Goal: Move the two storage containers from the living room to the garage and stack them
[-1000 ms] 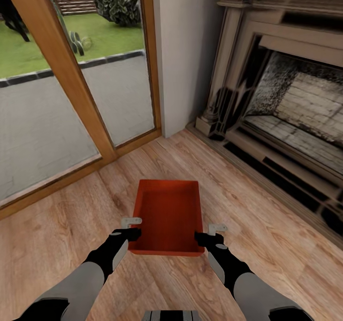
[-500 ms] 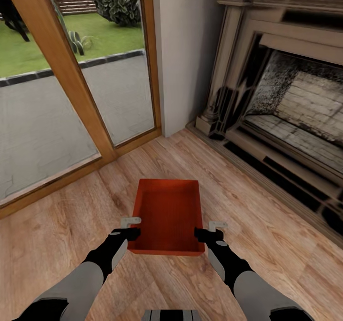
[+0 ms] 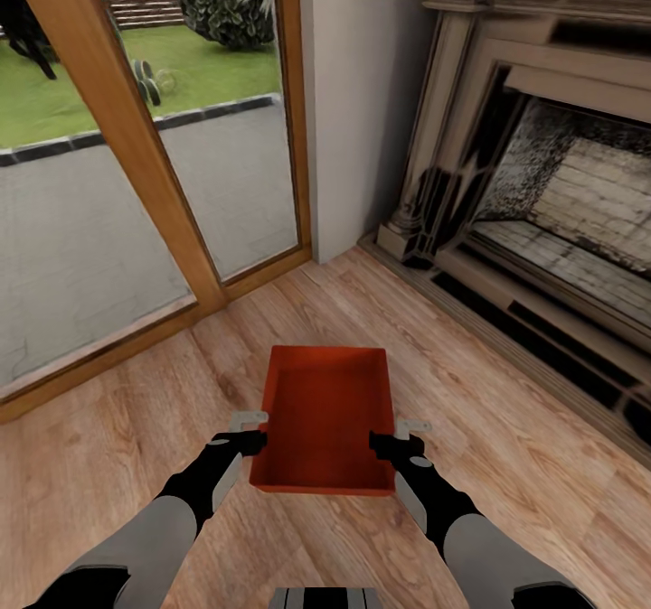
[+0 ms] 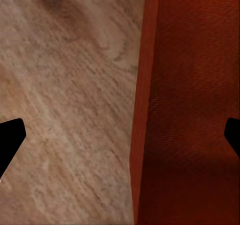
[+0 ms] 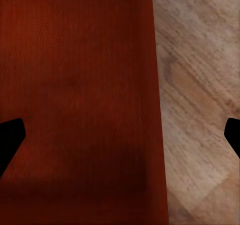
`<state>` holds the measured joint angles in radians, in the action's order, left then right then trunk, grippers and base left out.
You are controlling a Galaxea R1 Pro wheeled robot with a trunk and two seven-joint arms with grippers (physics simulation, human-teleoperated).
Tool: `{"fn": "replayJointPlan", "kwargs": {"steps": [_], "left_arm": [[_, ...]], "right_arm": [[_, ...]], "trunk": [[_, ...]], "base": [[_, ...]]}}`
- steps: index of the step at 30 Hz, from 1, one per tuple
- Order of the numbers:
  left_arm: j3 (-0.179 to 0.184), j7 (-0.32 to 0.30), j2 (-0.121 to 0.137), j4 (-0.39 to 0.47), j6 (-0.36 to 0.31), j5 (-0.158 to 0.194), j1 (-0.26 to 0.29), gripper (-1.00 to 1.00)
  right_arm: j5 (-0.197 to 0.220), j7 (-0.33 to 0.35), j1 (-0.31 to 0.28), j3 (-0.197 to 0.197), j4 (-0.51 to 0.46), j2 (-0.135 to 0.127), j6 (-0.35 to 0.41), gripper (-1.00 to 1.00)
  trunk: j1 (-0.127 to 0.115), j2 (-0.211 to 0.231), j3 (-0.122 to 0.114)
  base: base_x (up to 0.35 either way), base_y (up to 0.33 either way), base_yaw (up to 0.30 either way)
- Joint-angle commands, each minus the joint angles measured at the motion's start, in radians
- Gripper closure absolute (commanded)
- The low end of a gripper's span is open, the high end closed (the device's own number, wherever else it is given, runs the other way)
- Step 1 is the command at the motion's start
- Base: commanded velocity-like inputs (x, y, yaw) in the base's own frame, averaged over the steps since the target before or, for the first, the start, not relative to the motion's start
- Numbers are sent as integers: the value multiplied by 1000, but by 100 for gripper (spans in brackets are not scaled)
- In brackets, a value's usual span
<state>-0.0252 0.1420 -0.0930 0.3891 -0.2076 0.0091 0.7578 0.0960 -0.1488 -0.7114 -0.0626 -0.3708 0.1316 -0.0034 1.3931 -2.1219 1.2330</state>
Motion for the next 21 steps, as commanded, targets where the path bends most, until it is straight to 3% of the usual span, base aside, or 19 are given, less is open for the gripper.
{"fn": "replayJointPlan", "kwargs": {"steps": [1, 21], "left_arm": [[-2, 2, -1, 2, -6, 1, 0, -100], [-2, 3, -1, 5, -4, 2, 0, -100]], "right_arm": [[10, -6, 0, -7, 0, -1, -1, -100], [12, -8, 0, -8, 0, -3, 2, -100]], "trunk": [[0, 0, 1], [0, 0, 1]], "base": [[14, 13, 0], [2, 2, 0]]}}
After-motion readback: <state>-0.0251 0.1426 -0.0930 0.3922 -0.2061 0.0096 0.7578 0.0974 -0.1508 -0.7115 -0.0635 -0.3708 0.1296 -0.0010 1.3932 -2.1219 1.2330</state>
